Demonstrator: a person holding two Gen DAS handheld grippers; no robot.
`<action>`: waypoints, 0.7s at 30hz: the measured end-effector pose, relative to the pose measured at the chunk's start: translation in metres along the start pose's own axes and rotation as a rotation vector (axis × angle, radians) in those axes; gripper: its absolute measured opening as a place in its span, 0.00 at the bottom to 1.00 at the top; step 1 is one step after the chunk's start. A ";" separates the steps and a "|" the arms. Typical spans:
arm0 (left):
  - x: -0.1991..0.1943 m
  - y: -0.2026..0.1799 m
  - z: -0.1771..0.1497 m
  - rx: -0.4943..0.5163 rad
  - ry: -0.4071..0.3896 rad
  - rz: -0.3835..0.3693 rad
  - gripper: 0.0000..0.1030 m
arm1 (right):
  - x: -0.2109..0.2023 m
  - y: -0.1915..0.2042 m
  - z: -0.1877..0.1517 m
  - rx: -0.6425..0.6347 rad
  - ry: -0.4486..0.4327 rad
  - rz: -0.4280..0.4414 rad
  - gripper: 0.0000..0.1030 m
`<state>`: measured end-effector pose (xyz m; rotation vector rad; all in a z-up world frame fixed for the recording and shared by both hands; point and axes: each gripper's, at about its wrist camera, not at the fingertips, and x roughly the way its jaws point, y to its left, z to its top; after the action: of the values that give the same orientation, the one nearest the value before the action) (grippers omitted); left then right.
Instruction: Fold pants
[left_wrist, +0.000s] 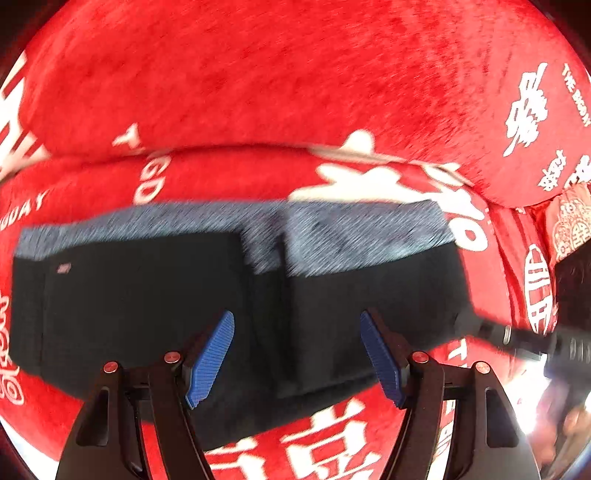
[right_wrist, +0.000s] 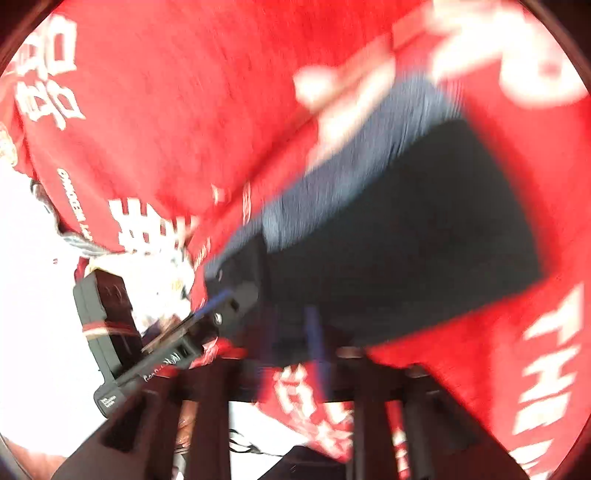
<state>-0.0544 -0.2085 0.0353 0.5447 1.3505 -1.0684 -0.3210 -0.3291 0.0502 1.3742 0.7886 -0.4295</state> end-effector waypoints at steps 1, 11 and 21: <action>0.003 -0.007 0.005 0.007 -0.005 -0.009 0.69 | -0.006 -0.004 0.011 -0.005 -0.030 -0.045 0.10; 0.067 -0.013 0.001 -0.005 0.078 0.122 0.69 | 0.048 -0.033 0.079 -0.034 -0.071 -0.271 0.09; 0.030 0.022 -0.020 -0.066 0.089 0.204 0.69 | 0.073 -0.007 0.034 -0.161 0.140 -0.206 0.09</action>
<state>-0.0491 -0.1900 -0.0025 0.6726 1.3701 -0.8390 -0.2676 -0.3512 -0.0068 1.1873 1.0631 -0.4227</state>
